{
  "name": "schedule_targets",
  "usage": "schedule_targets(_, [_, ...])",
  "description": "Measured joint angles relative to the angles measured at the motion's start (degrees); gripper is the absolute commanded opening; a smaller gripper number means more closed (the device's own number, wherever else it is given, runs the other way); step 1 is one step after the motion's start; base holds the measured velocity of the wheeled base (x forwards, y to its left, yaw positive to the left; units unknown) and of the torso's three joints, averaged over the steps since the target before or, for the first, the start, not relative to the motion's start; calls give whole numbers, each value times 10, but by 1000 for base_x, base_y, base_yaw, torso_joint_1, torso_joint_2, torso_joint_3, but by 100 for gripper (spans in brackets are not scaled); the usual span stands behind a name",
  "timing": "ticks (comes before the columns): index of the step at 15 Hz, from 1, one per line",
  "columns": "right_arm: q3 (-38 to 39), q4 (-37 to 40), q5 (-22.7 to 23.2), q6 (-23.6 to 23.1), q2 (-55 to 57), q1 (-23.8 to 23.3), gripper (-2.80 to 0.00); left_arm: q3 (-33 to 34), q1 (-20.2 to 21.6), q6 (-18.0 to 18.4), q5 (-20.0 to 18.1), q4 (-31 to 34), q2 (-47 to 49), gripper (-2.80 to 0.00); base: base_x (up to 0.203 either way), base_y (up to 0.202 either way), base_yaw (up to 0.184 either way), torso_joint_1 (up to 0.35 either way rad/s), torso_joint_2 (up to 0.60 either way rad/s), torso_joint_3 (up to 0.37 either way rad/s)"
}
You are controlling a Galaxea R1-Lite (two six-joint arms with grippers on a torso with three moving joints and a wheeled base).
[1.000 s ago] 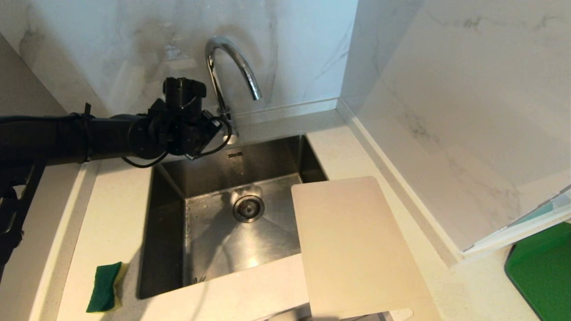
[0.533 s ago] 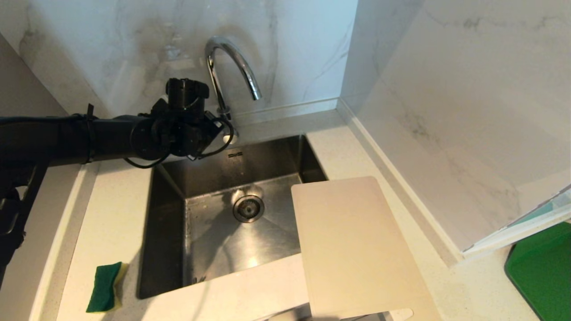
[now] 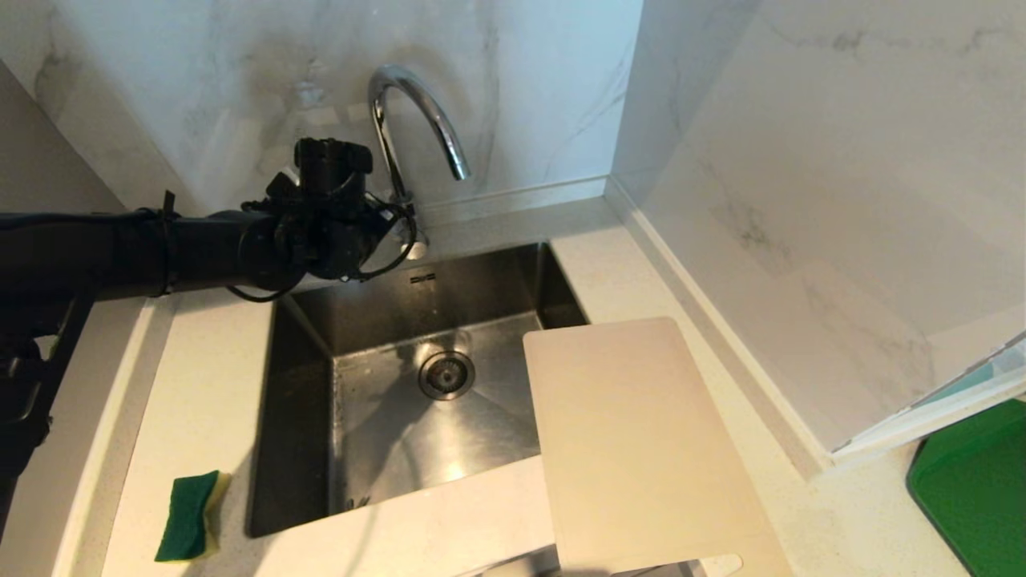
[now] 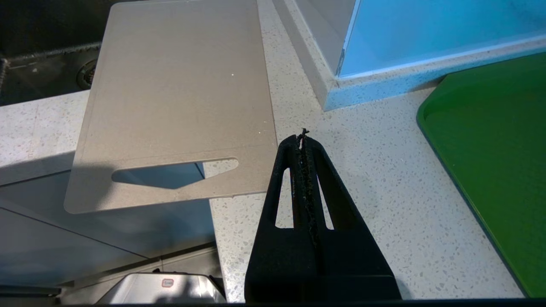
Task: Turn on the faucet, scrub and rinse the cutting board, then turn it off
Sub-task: Turn on the tap
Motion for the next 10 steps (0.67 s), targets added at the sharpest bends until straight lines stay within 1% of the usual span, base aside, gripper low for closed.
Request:
schedule_targets(4, [0,0,0,0,0,0,-280,-1,15,2,14,-1,11,0,0,0,0,0,0,0])
schedule_targets(10, [0,0,0,0,0,0,-280,-1,20,5,10,-51,26,0,0,0,0,0,0,0])
